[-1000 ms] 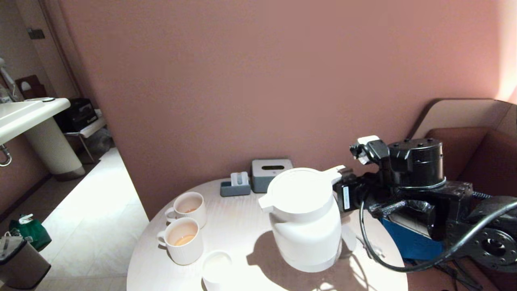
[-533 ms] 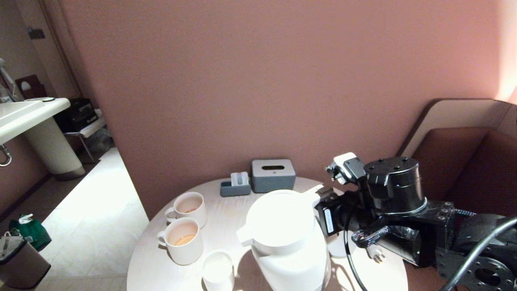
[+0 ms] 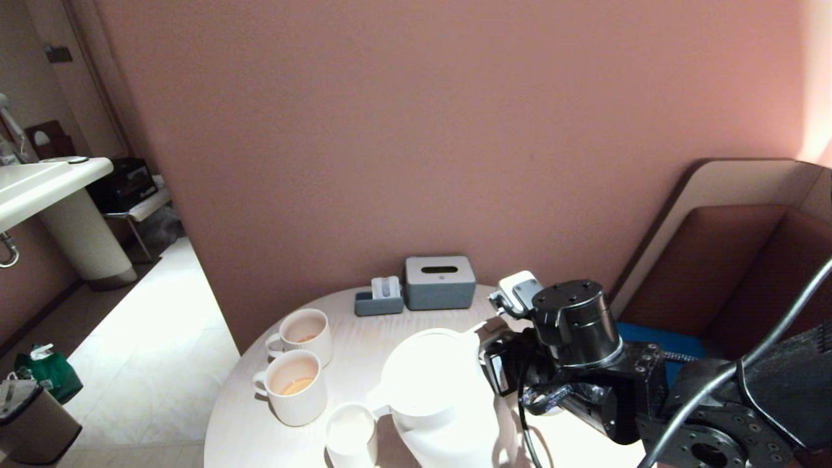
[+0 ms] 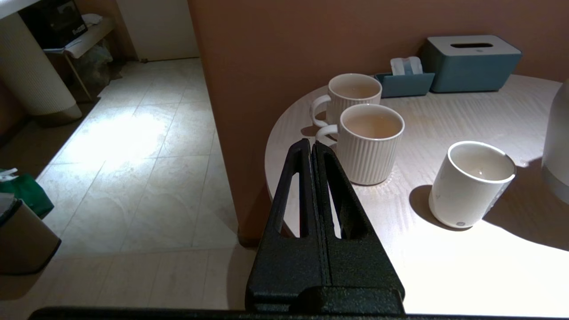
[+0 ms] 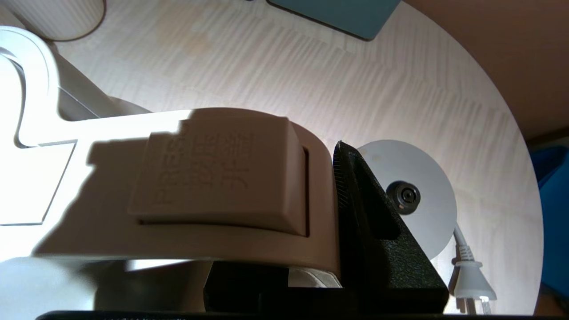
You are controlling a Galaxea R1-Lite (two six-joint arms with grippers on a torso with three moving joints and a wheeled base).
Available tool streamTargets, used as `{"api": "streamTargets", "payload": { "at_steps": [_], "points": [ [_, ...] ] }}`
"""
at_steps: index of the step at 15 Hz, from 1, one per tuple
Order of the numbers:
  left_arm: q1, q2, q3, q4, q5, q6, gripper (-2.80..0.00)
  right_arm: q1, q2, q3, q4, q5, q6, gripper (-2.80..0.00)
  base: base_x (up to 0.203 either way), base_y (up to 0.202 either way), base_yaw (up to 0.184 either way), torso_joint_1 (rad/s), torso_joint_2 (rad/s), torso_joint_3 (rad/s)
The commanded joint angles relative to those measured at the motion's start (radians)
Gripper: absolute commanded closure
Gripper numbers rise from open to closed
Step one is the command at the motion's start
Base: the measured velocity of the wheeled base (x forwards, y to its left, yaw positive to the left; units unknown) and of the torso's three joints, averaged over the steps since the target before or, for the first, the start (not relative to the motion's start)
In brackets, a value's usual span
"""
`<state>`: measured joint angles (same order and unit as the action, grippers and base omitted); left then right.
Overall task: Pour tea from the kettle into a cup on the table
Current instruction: Pour water into the cup
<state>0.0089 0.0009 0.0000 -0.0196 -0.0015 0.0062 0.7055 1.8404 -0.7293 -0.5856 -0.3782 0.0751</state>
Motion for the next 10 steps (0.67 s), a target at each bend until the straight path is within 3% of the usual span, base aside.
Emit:
{"api": "streamTargets", "payload": {
  "at_steps": [1,10],
  "points": [
    [0.000,0.001,0.000,0.000,0.000,0.000,0.00,0.023,0.037,-0.019,-0.002,-0.020,-0.023,0.00,0.000,0.000,0.000,0.000,0.00,0.000],
    [0.000,0.001,0.000,0.000,0.000,0.000,0.00,0.063,0.101,-0.065,0.001,-0.087,-0.055,0.00,0.000,0.000,0.000,0.000,0.00,0.000]
  ]
}}
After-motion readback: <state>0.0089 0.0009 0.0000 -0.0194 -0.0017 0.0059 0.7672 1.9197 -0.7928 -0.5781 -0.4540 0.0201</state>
